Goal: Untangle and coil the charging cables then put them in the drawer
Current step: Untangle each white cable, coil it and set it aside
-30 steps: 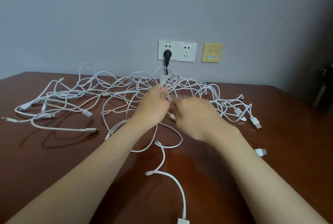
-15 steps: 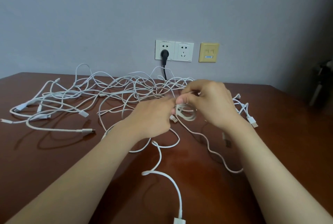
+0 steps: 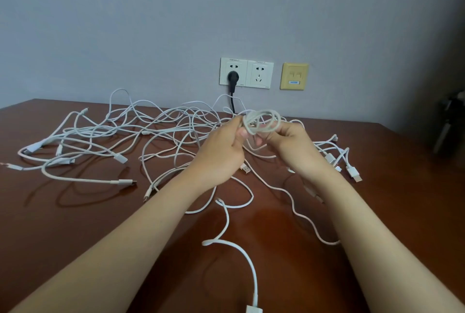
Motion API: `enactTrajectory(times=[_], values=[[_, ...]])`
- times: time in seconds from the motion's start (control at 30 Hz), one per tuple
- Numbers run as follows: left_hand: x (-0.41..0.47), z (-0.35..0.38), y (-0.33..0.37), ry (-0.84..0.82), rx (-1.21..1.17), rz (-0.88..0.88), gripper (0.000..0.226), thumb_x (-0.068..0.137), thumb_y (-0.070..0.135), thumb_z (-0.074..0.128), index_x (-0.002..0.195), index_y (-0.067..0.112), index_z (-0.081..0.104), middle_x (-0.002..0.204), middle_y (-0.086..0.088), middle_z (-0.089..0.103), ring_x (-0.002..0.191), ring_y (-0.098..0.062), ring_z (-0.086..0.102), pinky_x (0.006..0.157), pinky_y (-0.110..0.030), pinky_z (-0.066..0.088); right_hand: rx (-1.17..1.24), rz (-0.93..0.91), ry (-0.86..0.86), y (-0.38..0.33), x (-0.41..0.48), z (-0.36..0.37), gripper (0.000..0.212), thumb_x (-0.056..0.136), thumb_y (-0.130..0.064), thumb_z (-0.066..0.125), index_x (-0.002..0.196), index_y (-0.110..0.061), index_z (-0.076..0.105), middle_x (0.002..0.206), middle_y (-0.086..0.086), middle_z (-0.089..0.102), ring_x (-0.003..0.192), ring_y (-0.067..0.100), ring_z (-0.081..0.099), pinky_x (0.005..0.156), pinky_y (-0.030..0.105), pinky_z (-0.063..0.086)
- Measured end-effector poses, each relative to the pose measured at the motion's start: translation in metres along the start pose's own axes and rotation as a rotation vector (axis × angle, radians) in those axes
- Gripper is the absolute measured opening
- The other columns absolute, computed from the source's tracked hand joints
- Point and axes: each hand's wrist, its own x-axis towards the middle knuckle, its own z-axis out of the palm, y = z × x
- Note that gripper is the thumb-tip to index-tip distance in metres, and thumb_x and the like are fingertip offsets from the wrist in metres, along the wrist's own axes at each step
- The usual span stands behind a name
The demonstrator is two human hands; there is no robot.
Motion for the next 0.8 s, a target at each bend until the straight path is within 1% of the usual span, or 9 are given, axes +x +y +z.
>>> enactTrajectory(times=[0.07, 0.13, 0.17, 0.23, 0.27, 0.33, 0.43, 0.6, 0.8], values=[[0.003, -0.001, -0.001, 0.071, 0.021, -0.067, 0.025, 0.101, 0.019, 0.031, 0.111, 0.013, 0.053, 0.085, 0.005, 0.051, 0.081, -0.016, 0.047, 0.065, -0.026, 0.026, -0.141, -0.048, 0.013, -0.001, 0.001, 0.004, 0.036, 0.094, -0.024, 0.053, 0.059, -0.019, 0.055, 0.036, -0.009, 0.031, 0.036, 0.006, 0.028, 0.041, 0.015, 0.022], [0.005, -0.003, -0.004, 0.118, 0.036, -0.150, 0.018, 0.101, 0.019, 0.031, 0.098, 0.016, 0.048, 0.076, 0.006, 0.047, 0.071, -0.013, 0.045, 0.060, -0.026, 0.021, -0.330, -0.095, -0.017, -0.004, 0.000, 0.011, 0.034, 0.096, -0.025, 0.049, 0.062, -0.021, 0.053, 0.044, -0.009, 0.043, 0.046, 0.006, 0.040, 0.048, 0.016, 0.030], [0.006, -0.004, -0.004, 0.129, 0.057, -0.179, 0.015, 0.101, 0.018, 0.031, 0.094, 0.018, 0.045, 0.077, 0.003, 0.049, 0.073, -0.015, 0.046, 0.062, -0.026, 0.023, -0.427, -0.115, -0.042, -0.006, -0.002, 0.015, 0.031, 0.097, -0.026, 0.047, 0.067, -0.020, 0.053, 0.054, -0.007, 0.052, 0.057, 0.009, 0.048, 0.057, 0.019, 0.036], [0.005, -0.005, -0.006, 0.141, 0.116, -0.223, 0.011, 0.100, 0.017, 0.032, 0.093, 0.018, 0.041, 0.091, -0.007, 0.054, 0.089, -0.028, 0.051, 0.069, -0.030, 0.029, -0.644, -0.170, -0.086, -0.008, -0.007, 0.024, 0.024, 0.098, -0.028, 0.040, 0.080, -0.018, 0.053, 0.084, 0.010, 0.063, 0.083, 0.029, 0.056, 0.073, 0.033, 0.041], [0.005, -0.006, -0.007, 0.145, 0.159, -0.247, 0.009, 0.099, 0.017, 0.033, 0.093, 0.017, 0.040, 0.099, -0.013, 0.057, 0.097, -0.032, 0.051, 0.070, -0.032, 0.030, -0.753, -0.209, -0.103, -0.010, -0.010, 0.027, 0.023, 0.098, -0.028, 0.038, 0.088, -0.016, 0.054, 0.095, 0.015, 0.063, 0.092, 0.035, 0.056, 0.074, 0.036, 0.040], [0.005, -0.008, -0.011, 0.136, 0.258, -0.280, 0.007, 0.098, 0.017, 0.033, 0.093, 0.016, 0.036, 0.111, -0.018, 0.058, 0.106, -0.037, 0.051, 0.072, -0.034, 0.030, -0.895, -0.280, -0.124, -0.015, -0.017, 0.029, 0.023, 0.098, -0.028, 0.035, 0.096, -0.014, 0.053, 0.103, 0.018, 0.062, 0.098, 0.039, 0.055, 0.070, 0.035, 0.034], [0.004, -0.008, -0.013, 0.113, 0.344, -0.276, 0.006, 0.097, 0.017, 0.035, 0.094, 0.013, 0.033, 0.114, -0.020, 0.058, 0.107, -0.040, 0.052, 0.073, -0.037, 0.032, -0.963, -0.364, -0.129, -0.026, -0.024, 0.025, 0.023, 0.099, -0.030, 0.033, 0.098, -0.016, 0.052, 0.104, 0.014, 0.063, 0.098, 0.037, 0.055, 0.068, 0.034, 0.028], [0.003, -0.009, -0.006, 0.108, 0.408, -0.230, 0.011, 0.096, 0.019, 0.040, 0.100, 0.012, 0.033, 0.111, -0.019, 0.060, 0.104, -0.041, 0.055, 0.071, -0.038, 0.033, -0.963, -0.443, -0.051, -0.032, -0.024, 0.017, 0.025, 0.098, -0.030, 0.034, 0.105, -0.021, 0.057, 0.108, 0.003, 0.064, 0.103, 0.030, 0.055, 0.071, 0.034, 0.035], [-0.004, -0.005, 0.002, -0.067, 0.606, -0.084, 0.019, 0.091, 0.015, 0.044, 0.094, 0.021, 0.027, 0.111, -0.003, 0.057, 0.103, -0.030, 0.054, 0.067, -0.032, 0.030, -0.920, -0.364, 0.070, -0.019, -0.015, 0.011, 0.024, 0.096, -0.032, 0.040, 0.107, -0.026, 0.061, 0.110, -0.004, 0.059, 0.105, 0.023, 0.054, 0.068, 0.030, 0.031]])
